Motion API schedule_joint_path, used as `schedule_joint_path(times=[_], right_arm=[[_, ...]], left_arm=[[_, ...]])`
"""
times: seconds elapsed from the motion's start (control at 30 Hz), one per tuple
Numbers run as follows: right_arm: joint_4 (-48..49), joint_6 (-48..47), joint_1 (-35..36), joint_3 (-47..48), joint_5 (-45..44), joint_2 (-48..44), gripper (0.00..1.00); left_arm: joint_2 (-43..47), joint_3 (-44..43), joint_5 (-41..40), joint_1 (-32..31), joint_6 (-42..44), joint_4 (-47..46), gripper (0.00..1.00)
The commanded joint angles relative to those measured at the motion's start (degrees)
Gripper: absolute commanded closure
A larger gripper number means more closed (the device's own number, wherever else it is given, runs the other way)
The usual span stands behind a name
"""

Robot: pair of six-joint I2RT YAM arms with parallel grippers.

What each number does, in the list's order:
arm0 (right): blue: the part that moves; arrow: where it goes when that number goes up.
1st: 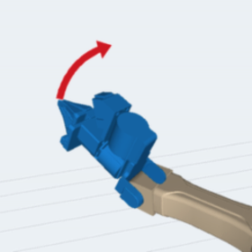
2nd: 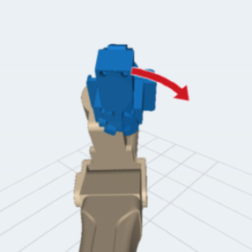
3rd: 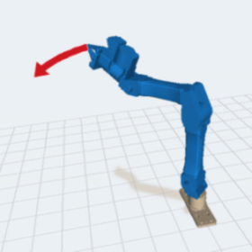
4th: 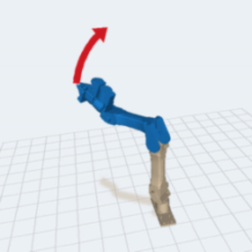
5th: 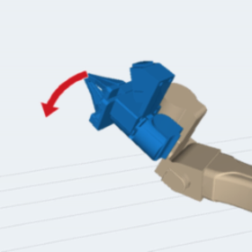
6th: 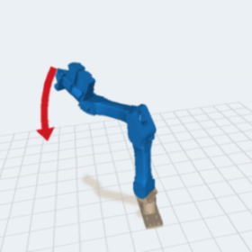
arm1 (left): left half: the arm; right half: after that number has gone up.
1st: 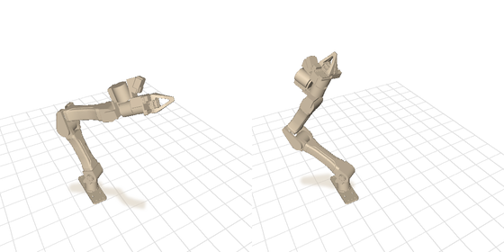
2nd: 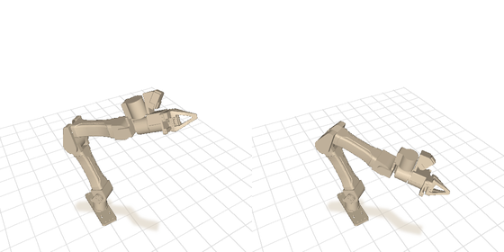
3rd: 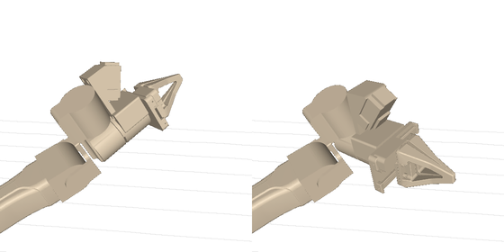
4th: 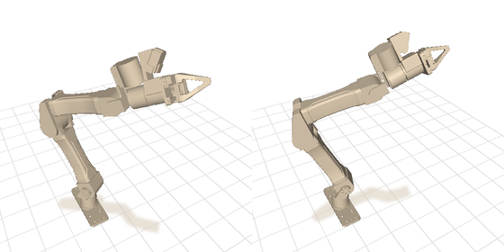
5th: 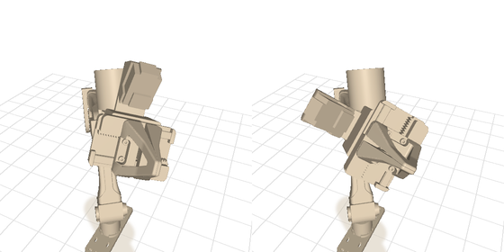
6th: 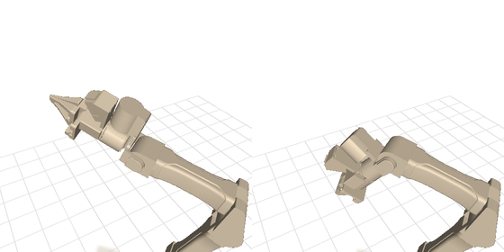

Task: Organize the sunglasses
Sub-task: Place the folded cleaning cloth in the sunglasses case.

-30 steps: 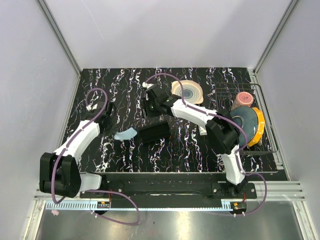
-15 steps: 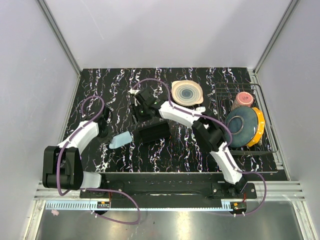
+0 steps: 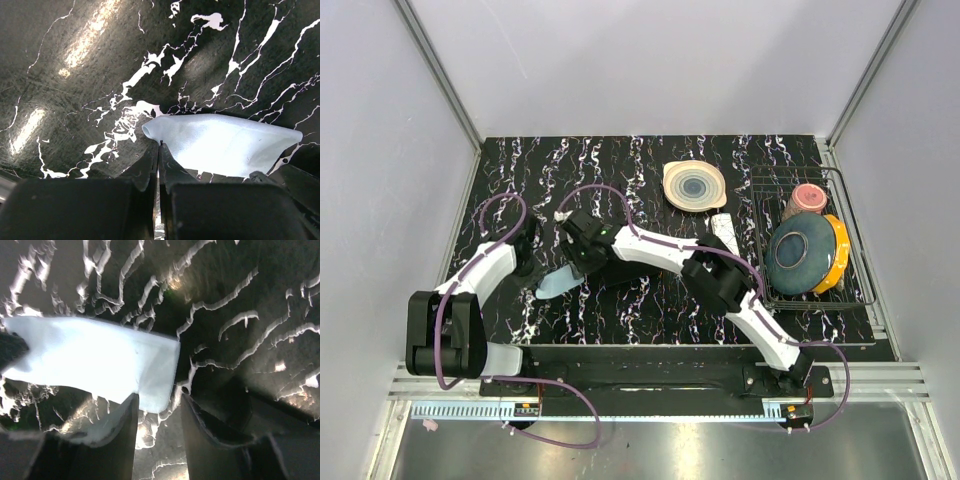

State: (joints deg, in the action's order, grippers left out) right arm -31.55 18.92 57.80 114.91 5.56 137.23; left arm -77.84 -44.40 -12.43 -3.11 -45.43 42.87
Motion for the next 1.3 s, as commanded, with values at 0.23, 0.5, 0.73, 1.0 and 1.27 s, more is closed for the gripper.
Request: schedule_joint_path(times=[0.23, 0.5, 0.73, 1.0, 1.27], right_arm=[[-2.55, 0.68, 0.47, 5.49, -7.14, 4.89, 0.6], [-3.87, 0.51, 1.79, 6.9, -7.23, 6.65, 0.62], [-5.89, 0.86, 2.23, 9.27, -7.32, 8.4, 0.7], [-7.82, 1.12, 2.67, 10.77, -7.94, 9.9, 0.83], [-9.49, 0.95, 3.02, 11.91, -8.64, 10.69, 0.99]], left_arm=[[0.5, 0.72, -0.41, 1.36, 0.69, -0.86, 1.0], [-0.11, 1.34, 0.91, 1.53, 0.69, -1.74, 1.0], [-0.38, 1.51, 1.44, 1.8, 0.78, -2.35, 1.0], [-0.55, 1.69, 1.88, 1.88, 0.78, -2.53, 1.0], [-0.55, 1.6, 2.14, 2.06, 0.87, -2.71, 1.0]])
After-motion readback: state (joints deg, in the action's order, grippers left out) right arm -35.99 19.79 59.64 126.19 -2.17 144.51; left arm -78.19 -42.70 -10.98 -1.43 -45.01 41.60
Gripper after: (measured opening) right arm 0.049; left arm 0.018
